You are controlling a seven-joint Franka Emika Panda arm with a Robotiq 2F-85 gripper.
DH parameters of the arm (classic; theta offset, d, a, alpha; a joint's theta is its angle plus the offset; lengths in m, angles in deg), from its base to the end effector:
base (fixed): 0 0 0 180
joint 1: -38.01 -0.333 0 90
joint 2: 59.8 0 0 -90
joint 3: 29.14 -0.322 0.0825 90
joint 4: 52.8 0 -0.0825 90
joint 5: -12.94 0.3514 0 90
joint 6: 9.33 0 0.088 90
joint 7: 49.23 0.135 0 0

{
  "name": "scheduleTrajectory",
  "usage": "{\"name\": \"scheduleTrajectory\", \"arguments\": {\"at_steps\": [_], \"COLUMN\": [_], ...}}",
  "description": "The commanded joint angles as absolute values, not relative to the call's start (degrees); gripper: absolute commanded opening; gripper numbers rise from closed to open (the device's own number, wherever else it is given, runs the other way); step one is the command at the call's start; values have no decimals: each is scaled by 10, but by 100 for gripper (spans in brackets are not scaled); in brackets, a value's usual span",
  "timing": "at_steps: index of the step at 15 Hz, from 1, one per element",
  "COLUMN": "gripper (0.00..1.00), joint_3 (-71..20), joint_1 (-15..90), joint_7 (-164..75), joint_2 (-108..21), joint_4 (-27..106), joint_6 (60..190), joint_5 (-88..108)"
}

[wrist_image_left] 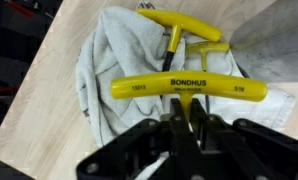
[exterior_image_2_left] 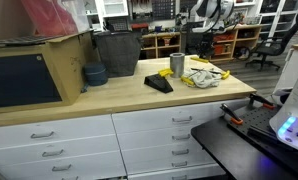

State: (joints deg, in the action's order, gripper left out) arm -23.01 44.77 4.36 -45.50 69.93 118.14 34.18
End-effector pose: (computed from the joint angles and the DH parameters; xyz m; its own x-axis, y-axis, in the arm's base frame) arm 0.5175 -0.0982 0.2787 0.1503 -0.9451 -0.2902 -0.9865 -0.1626 0.0184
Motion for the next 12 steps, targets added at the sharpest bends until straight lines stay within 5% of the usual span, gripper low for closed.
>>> {"name": "scheduleTrajectory", "arguments": {"at_steps": [1,12], "gripper": [3,3], "joint_3": [-228,-238], "joint_1": [464,452], "joint_7": [-7,-52], "joint_2": [-521,-516], "joint_4": [708,625], "joint_6": [1121,980], "joint_5": [404,572]}}
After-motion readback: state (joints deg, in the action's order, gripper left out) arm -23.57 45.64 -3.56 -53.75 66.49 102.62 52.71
